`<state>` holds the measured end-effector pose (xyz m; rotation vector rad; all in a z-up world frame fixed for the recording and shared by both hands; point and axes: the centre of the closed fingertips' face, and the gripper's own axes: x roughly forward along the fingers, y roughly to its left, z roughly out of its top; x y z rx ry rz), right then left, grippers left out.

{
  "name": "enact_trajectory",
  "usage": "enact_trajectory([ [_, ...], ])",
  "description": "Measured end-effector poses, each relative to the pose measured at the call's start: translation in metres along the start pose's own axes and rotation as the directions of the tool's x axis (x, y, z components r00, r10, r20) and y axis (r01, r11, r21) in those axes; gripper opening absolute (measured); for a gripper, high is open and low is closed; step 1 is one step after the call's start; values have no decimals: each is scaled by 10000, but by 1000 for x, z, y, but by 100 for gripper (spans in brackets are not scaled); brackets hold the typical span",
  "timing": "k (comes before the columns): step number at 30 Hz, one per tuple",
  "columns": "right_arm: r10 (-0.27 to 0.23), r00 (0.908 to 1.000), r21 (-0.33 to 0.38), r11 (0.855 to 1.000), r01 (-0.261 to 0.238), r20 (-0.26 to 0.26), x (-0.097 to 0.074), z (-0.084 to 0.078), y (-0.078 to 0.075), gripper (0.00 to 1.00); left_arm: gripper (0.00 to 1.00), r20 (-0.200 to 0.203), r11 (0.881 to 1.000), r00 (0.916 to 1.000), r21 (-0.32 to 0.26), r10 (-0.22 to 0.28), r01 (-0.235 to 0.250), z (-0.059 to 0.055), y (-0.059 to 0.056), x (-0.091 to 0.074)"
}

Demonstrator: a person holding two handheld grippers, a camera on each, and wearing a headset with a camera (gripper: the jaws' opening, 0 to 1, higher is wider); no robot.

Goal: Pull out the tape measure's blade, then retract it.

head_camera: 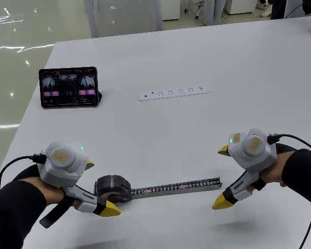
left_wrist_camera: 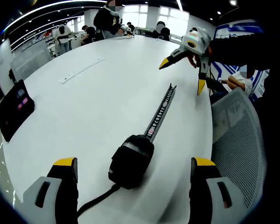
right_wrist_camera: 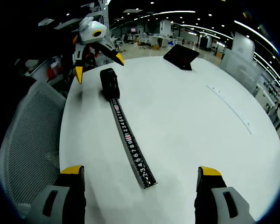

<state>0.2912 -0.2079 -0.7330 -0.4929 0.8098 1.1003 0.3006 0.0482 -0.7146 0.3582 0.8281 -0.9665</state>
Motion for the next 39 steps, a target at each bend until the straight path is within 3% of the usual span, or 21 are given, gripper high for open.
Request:
enact_trajectory([
  [6, -499, 9973, 641, 9969, 464, 544, -9, -2, -4, 99, 99, 748, 9970, 9966, -713, 351, -298, -7, 1, -6],
  [9, -750, 9939, 1013, 9926, 666, 810, -16, -5, -5, 99, 99, 893, 9954, 9950, -876, 459, -380, -13, 1, -8],
  [13, -1295, 9827, 1609, 9811, 1076, 1323, -26, -8, -9, 99, 99, 1283, 9925, 9887, -1039, 779, -647, -14, 3, -15],
  [14, -1541, 9790, 1597, 9783, 1321, 1339, -28, -11, -13, 99, 99, 1399, 9917, 9859, -1020, 921, -782, -13, 6, -16],
  [15, -2041, 9686, 1466, 9721, 1833, 1420, -32, -13, -19, 99, 99, 1501, 9903, 9819, -946, 1152, -1017, -13, 10, -19],
  [17, -2083, 9634, 1674, 9693, 1802, 1689, -36, -13, -15, 99, 99, 1735, 9885, 9755, -909, 1352, -1209, -10, 13, -22],
  [18, -2183, 9595, 1961, 9634, 1827, 1782, -38, -14, -15, 99, 99, 2157, 9859, 9636, -894, 1580, -1416, -3, 16, -25],
  [20, -2467, 9483, 1907, 9591, 2093, 1997, -45, -16, -18, 99, 99, 2408, 9823, 9552, -1159, 1718, -1475, -1, 17, -31],
  [22, -2470, 9494, 1955, 9581, 2093, 1939, -47, -19, -13, 99, 99, 2637, 9776, 9457, -1395, 1903, -1578, 1, 20, -35],
  [24, -2465, 9515, 2037, 9566, 2084, 1841, -49, -25, -9, 99, 99, 2642, 9743, 9419, -1425, 2076, -1747, -2, 22, -38],
  [27, -2361, 9576, 1820, 9615, 2057, 1650, -51, -31, -1, 99, 99, 2355, 9724, 9462, -1251, 2220, -1970, -11, 20, -41],
  [39, -2539, 9536, 1783, 9580, 2248, 1619, -63, -54, 11, 99, 99, 2324, 9656, 9411, -1446, 2455, -2162, -45, 7, -53],
])
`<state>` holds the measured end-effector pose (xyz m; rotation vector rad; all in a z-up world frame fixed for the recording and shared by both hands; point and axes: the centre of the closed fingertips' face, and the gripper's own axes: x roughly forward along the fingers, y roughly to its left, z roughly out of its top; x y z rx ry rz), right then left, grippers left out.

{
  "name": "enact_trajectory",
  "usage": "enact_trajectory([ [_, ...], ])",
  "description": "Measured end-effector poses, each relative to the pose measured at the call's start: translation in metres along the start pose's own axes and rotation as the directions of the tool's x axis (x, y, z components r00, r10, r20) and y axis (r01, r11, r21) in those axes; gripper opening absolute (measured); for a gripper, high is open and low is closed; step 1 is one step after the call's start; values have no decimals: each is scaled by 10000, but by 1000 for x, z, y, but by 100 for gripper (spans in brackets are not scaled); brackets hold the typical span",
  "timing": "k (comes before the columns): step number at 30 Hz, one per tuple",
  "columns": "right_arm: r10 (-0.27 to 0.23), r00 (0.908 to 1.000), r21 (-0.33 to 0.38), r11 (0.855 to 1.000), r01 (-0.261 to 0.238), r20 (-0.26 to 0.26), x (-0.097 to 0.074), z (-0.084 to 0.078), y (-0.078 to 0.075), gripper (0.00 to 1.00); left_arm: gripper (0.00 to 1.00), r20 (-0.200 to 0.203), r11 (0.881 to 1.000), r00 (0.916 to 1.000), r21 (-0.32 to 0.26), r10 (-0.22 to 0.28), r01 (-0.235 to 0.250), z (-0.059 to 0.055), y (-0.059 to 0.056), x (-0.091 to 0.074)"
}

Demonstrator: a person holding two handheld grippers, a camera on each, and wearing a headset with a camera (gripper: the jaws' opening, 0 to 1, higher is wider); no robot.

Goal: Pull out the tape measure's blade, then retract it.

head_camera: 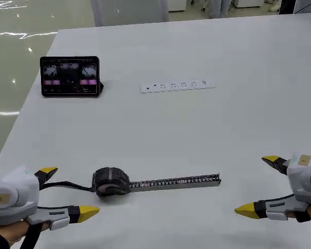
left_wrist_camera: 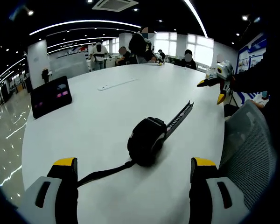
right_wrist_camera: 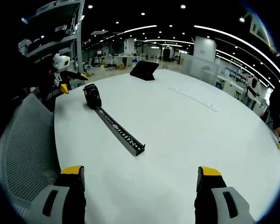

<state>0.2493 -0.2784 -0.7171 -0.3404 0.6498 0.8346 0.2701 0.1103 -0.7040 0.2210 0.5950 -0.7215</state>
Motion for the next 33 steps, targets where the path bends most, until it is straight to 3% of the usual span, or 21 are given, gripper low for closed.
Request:
enact_trajectory([
  [9, -135, 9999, 329, 9994, 133, 62, -13, -16, 2, 99, 99, -161, 10000, 9998, -62, 68, -69, -15, -4, -10],
  [15, -185, 9997, 452, 9988, 178, 138, -15, -23, 3, 99, 99, -281, 9994, 9993, -211, 261, -267, -22, 0, -15],
  [16, -133, 9994, 617, 9980, 114, 307, -15, -22, 5, 99, 99, -274, 9993, 9993, -234, 271, -277, -23, 0, -16],
  [19, -229, 9995, 560, 9982, 217, 206, -16, -24, 6, 99, 99, -84, 9992, 9994, -227, 332, -334, -22, -1, -17],
  [33, -272, 9996, 720, 9970, 271, -6, -23, -36, 11, 99, 99, 68, 9995, 9999, -272, 153, -151, -23, -9, -15],
])
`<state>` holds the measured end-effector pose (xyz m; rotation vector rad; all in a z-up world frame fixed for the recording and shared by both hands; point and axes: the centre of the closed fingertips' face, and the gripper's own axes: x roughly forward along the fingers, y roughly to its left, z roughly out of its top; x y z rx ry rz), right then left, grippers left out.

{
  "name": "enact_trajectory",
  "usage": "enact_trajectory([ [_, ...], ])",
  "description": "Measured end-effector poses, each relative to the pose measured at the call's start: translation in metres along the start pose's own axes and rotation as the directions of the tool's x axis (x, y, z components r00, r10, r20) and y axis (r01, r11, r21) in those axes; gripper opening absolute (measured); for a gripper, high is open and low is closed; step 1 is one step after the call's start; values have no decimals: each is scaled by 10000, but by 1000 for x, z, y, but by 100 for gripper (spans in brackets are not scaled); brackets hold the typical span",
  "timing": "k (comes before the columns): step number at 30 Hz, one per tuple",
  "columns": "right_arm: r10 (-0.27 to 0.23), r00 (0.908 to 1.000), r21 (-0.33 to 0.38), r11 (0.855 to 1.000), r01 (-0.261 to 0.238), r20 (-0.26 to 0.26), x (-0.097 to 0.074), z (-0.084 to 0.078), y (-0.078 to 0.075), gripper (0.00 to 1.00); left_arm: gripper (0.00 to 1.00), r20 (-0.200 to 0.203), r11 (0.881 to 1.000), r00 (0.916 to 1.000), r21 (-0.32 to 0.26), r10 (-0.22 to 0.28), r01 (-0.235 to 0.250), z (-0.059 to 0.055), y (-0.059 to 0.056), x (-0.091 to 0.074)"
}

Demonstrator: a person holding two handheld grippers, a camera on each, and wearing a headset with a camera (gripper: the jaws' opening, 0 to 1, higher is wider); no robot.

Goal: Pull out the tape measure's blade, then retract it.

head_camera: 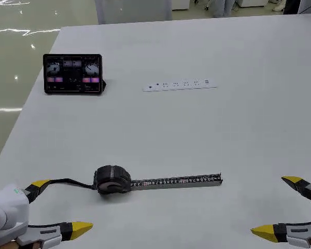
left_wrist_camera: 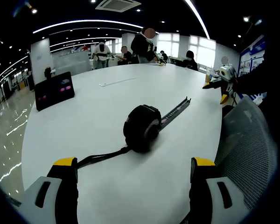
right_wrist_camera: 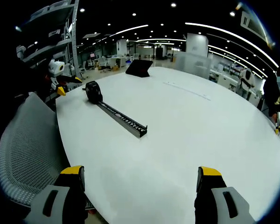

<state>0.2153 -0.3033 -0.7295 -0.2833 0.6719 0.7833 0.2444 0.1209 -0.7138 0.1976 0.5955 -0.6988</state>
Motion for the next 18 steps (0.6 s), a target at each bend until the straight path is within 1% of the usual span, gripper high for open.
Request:
enact_trajectory([
  [2, 6, 10000, 11, 10000, -7, 28, 0, 0, -1, 99, 99, 54, 10000, 10000, -28, 31, -31, 1, 0, 0],
  [7, -87, 10000, 33, 10000, 87, 37, -2, 0, 0, 99, 99, 45, 10000, 10000, 63, -5, 5, 1, 1, -1],
  [11, -130, 9999, 27, 9999, 130, -12, -4, 1, 0, 99, 99, 51, 9999, 10000, 101, -23, 22, 2, 3, 0],
  [18, -90, 9999, -58, 9999, 90, -109, -5, 3, 2, 99, 99, 69, 9999, 10000, 143, -64, 63, 3, 3, 0],
])
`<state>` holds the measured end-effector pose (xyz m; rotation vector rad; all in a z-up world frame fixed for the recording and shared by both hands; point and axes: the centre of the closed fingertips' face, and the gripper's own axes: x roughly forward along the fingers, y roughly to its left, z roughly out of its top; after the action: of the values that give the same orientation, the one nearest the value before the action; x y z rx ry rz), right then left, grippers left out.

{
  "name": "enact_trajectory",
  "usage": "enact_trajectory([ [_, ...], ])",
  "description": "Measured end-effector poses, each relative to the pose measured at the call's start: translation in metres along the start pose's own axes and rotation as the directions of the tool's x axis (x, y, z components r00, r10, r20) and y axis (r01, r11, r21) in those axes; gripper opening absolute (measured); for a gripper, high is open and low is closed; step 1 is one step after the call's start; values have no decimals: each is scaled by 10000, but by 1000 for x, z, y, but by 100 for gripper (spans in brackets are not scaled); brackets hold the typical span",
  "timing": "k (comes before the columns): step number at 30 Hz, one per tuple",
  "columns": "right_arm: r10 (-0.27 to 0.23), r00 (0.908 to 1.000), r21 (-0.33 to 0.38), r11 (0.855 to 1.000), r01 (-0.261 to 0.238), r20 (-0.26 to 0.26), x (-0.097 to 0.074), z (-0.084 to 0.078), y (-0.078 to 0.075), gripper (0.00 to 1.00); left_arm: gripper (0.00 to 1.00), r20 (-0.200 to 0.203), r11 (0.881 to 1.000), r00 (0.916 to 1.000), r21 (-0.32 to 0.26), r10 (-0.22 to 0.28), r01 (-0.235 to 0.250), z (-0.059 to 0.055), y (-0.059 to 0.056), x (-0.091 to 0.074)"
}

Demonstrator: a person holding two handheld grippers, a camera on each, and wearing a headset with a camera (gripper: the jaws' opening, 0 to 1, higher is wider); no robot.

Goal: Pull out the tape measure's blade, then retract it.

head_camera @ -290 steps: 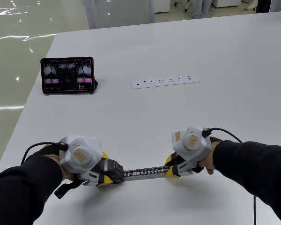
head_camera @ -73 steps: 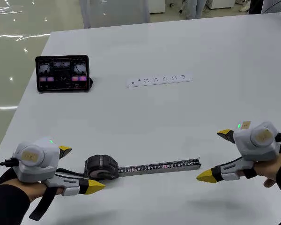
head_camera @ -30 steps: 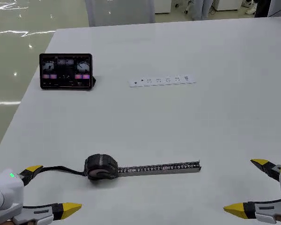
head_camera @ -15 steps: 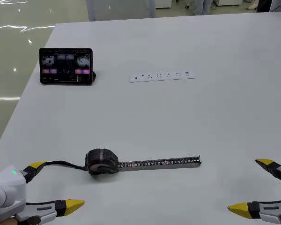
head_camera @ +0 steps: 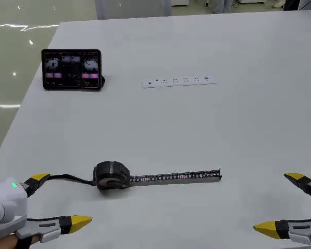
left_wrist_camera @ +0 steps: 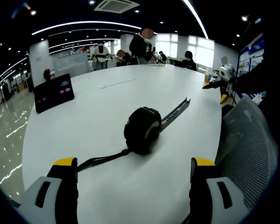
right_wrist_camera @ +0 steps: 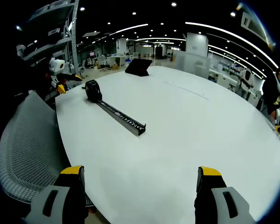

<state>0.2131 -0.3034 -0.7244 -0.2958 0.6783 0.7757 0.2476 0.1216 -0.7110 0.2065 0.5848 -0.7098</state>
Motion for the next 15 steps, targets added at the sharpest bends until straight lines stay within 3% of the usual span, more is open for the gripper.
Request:
enact_trajectory([
  [8, -71, 10000, -51, 10000, 71, -42, 0, 3, -1, 99, 99, -9, 9998, 10000, -210, -73, 73, -1, -3, -1],
  [15, -65, 9999, -262, 9996, 62, -110, 2, 10, -5, 99, 99, -30, 9998, 9999, -152, -121, 120, 7, -10, 4],
])
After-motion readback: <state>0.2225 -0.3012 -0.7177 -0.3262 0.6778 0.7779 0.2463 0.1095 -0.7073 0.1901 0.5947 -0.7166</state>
